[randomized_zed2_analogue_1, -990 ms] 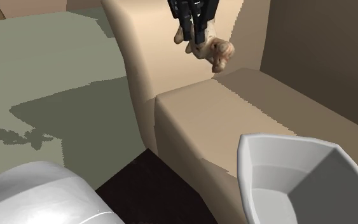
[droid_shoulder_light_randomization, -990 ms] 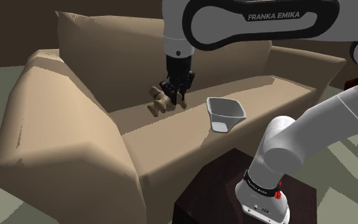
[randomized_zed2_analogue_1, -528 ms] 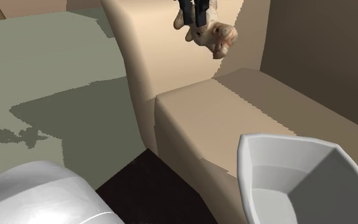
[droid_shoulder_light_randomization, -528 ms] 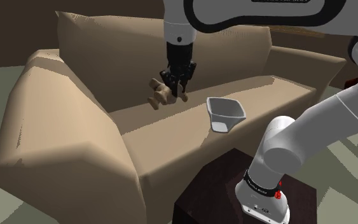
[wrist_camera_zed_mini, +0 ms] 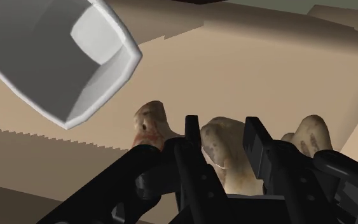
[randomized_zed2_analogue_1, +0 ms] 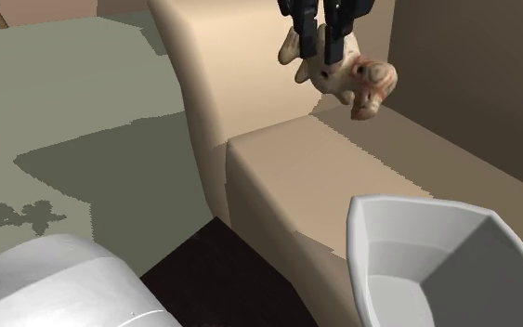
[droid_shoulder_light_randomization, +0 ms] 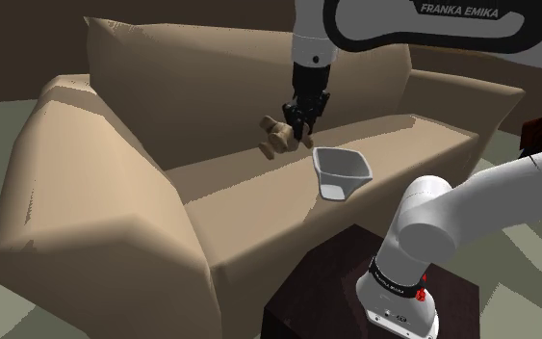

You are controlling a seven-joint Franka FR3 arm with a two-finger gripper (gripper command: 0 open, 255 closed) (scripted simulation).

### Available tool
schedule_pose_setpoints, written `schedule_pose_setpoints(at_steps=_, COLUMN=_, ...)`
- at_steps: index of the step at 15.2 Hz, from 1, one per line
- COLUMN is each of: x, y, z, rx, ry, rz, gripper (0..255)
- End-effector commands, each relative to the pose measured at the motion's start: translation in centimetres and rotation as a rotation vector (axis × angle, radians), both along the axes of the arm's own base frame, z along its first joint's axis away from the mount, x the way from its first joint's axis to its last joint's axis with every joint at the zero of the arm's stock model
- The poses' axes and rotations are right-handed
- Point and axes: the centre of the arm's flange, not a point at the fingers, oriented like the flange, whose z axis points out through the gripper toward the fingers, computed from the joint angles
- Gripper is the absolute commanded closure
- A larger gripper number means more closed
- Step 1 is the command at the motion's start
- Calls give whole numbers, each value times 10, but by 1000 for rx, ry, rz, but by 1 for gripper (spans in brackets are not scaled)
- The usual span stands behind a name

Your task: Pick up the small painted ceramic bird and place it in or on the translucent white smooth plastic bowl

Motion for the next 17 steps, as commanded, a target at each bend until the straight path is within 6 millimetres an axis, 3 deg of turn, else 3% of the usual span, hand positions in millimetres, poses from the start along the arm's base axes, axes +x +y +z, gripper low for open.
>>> schedule_pose_setpoints(at_steps=1, x=-9, y=-25, z=0, rx=0, ry=0, rz=2, gripper=255)
schedule_pose_setpoints(at_steps=16, x=-91, y=-212, z=-1, rx=0, ry=0, rz=2, gripper=255)
schedule_pose_setpoints(at_steps=17, x=-91, y=-212, z=-6, rx=0, ry=0, rz=2, gripper=255)
